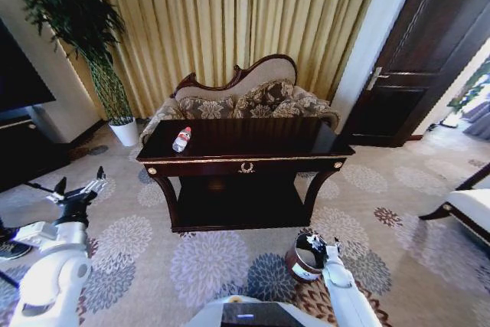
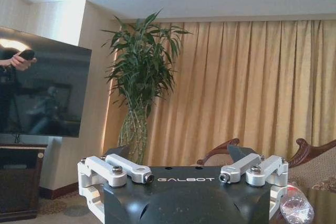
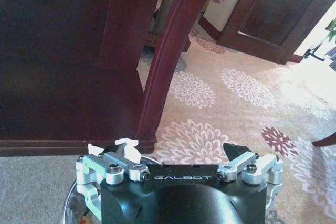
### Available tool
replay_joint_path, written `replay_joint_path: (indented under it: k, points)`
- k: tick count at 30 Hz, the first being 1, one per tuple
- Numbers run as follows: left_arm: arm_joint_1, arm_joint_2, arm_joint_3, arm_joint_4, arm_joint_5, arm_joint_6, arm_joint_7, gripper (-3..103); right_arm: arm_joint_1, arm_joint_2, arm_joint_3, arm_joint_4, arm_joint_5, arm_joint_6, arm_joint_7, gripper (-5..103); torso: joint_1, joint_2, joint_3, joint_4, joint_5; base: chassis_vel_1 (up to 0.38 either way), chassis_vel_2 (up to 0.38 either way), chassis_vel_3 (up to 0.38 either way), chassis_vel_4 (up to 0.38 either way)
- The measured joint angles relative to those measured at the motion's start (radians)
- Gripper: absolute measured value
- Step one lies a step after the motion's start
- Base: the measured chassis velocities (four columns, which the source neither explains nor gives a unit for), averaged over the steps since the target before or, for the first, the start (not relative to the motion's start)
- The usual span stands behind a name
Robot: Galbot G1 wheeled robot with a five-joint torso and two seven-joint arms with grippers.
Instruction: Move to the front of the table and place the trash on the table into the trash bin.
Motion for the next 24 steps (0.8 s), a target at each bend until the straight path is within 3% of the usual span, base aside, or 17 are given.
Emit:
replay_joint_path:
  k: [13, 17, 21, 24]
  points:
    - [0.005, -0.004, -0.002, -0.002, 0.005, 0.000, 0.000, 100, 0.031, 0.002, -0.023, -0.049, 0.021, -0.009, 0.000, 100, 0.000, 0.000, 0.000, 0.0000, -0.0001, 0.000, 0.000, 0.000, 0.000]
    - [0.004, -0.005, -0.001, -0.001, 0.007, 0.000, 0.000, 100, 0.062, 0.002, -0.036, -0.085, 0.054, -0.059, 0.000, 100, 0.000, 0.000, 0.000, 0.0001, -0.0001, 0.000, 0.000, 0.000, 0.000]
    - [0.002, -0.005, -0.001, 0.003, 0.009, 0.000, 0.001, 100, 0.091, 0.002, -0.060, -0.088, 0.159, -0.148, 0.000, 100, 0.000, 0.000, 0.000, 0.0000, 0.0000, 0.000, 0.000, 0.000, 0.000]
    - [0.002, -0.007, 0.000, 0.004, 0.010, 0.000, 0.000, 100, 0.118, 0.005, -0.066, -0.109, 0.183, -0.162, 0.000, 100, 0.000, 0.000, 0.000, 0.0001, -0.0001, 0.000, 0.000, 0.000, 0.000]
